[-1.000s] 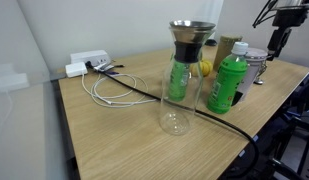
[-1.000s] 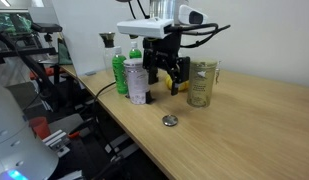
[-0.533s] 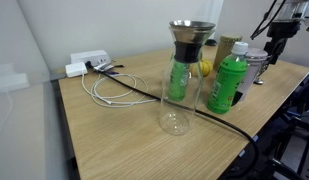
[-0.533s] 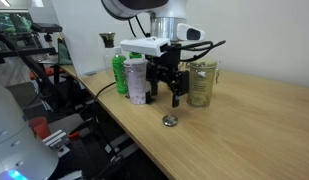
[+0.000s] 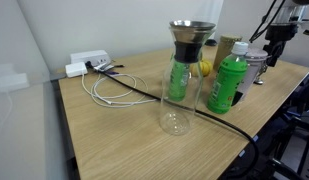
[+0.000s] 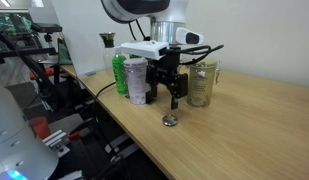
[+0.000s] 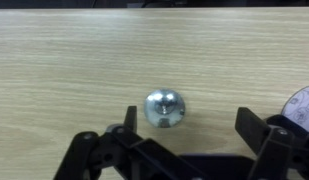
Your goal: Move the metal thing backward
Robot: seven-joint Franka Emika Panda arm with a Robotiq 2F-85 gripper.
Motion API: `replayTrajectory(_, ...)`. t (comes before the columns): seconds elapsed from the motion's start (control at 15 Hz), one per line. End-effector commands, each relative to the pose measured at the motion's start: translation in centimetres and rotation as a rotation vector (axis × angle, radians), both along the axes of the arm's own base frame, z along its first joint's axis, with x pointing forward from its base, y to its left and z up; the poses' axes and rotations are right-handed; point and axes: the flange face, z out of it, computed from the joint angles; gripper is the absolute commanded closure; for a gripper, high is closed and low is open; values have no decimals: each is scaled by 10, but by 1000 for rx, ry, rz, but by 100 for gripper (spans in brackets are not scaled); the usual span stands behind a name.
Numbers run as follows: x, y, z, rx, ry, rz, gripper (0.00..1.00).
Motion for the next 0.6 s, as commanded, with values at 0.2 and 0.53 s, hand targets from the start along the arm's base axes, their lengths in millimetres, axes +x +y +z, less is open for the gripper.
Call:
replayTrajectory(0.2,-1,-3,-4,14,-19,-10,0)
replayTrajectory(0.53,0,-6,-9,38,-40,-39,0)
